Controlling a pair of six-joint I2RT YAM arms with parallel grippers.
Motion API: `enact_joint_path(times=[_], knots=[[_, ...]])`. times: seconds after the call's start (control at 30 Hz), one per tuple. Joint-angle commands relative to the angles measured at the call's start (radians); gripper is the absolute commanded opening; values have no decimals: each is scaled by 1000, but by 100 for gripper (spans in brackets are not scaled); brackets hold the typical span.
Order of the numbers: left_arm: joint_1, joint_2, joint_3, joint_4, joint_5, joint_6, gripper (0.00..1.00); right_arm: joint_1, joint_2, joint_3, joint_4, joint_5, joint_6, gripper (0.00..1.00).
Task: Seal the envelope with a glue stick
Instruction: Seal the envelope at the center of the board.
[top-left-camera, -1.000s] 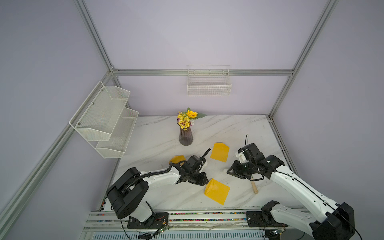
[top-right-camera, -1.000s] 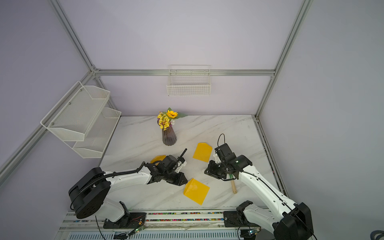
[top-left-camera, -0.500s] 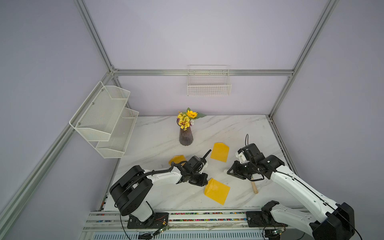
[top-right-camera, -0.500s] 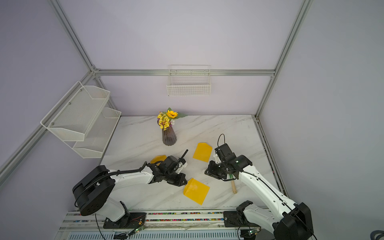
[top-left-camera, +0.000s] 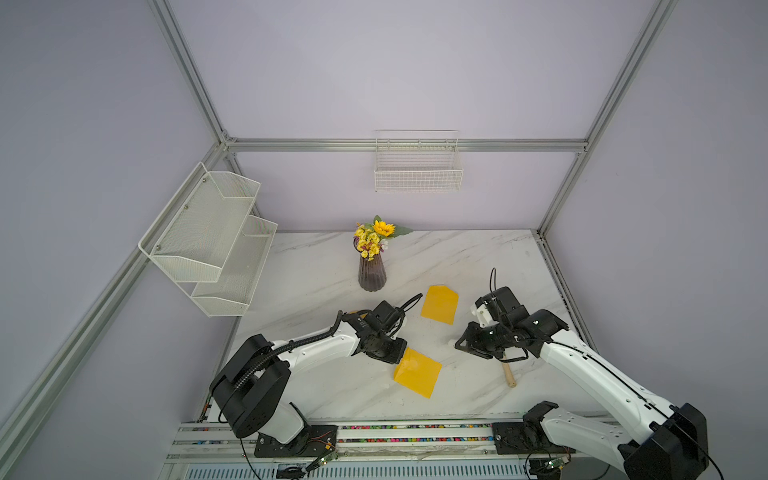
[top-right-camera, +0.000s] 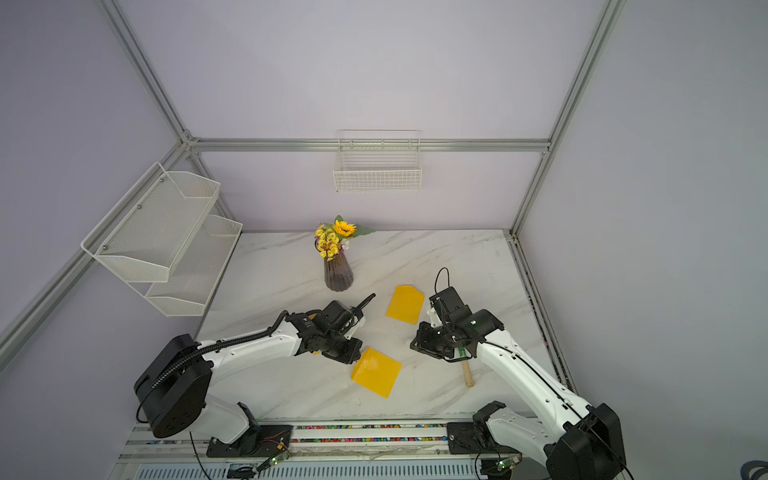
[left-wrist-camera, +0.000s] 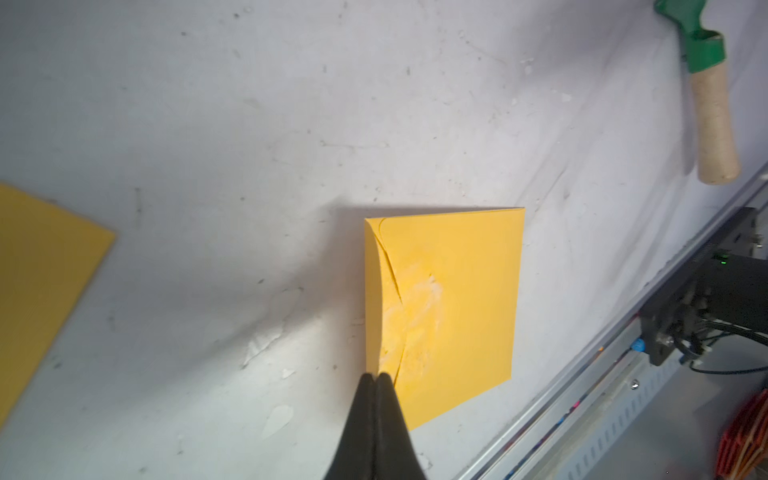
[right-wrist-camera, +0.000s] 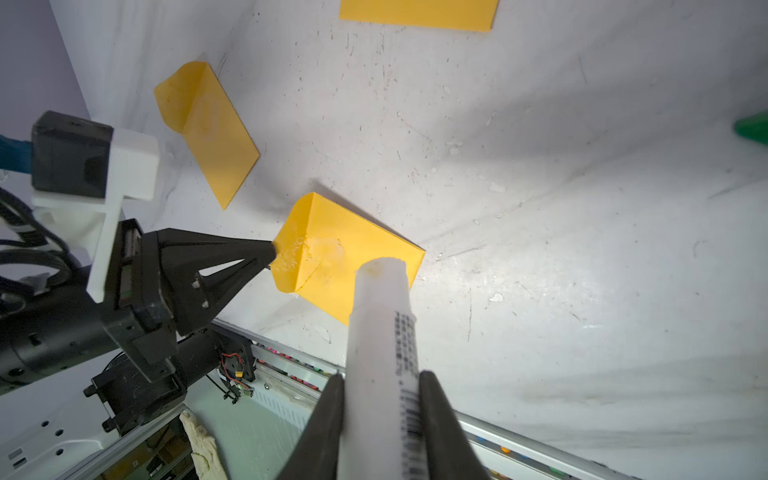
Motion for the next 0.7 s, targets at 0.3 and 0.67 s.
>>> enact_joint_path(times=[0.3, 0.67], knots=[[13, 48, 73, -116, -42, 61, 0, -10, -13, 21, -41, 36, -25, 0], [-66, 137, 124, -72, -25, 20, 2, -10, -16, -2, -38, 31, -33, 0]])
